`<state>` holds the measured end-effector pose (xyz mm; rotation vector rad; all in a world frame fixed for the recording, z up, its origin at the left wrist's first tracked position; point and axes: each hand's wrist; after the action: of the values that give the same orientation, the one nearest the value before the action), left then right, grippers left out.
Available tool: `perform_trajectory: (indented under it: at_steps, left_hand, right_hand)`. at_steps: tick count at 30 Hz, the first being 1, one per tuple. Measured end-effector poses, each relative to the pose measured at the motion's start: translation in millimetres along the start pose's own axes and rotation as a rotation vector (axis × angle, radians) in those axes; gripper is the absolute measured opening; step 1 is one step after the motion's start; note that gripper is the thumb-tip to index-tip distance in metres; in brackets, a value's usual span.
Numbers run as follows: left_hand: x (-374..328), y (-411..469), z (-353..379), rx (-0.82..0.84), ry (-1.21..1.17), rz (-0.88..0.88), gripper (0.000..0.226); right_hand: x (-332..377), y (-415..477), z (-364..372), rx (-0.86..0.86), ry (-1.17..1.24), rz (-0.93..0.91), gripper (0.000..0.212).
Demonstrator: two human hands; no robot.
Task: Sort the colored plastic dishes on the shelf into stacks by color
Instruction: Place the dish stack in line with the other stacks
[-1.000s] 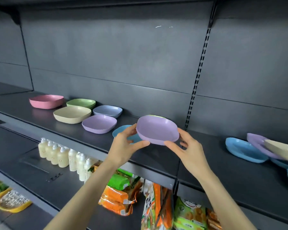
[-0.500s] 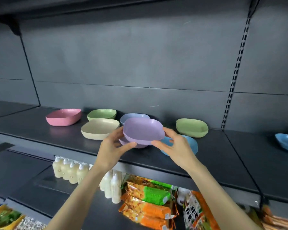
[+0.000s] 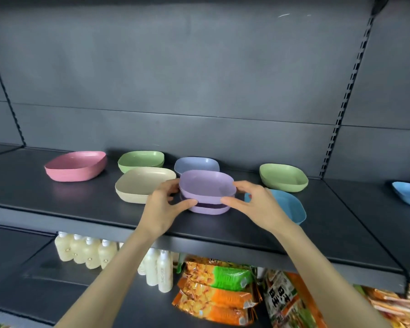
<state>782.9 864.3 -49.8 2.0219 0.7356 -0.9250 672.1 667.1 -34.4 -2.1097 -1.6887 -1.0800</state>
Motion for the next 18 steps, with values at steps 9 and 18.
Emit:
perform_trajectory:
  at_steps: [9, 18]
  left_hand:
    - [4, 1, 10, -0.050, 0.100, -0.039, 0.053]
    - [9, -6, 11, 0.029, 0.133, 0.007, 0.043]
  right_hand:
    - [1, 5, -6, 0.050, -0.155, 0.002, 0.060]
    - [3, 6, -3, 0.077, -0.261, 0.008, 0.066]
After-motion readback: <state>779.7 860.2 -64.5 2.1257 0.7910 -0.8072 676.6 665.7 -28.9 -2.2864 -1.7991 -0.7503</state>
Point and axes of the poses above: each hand's wrist, its own y-axis towards the middle knuckle, its own z-axis out of the palm, x = y × z, and after that the axes turned 5 degrees about x, right-handed
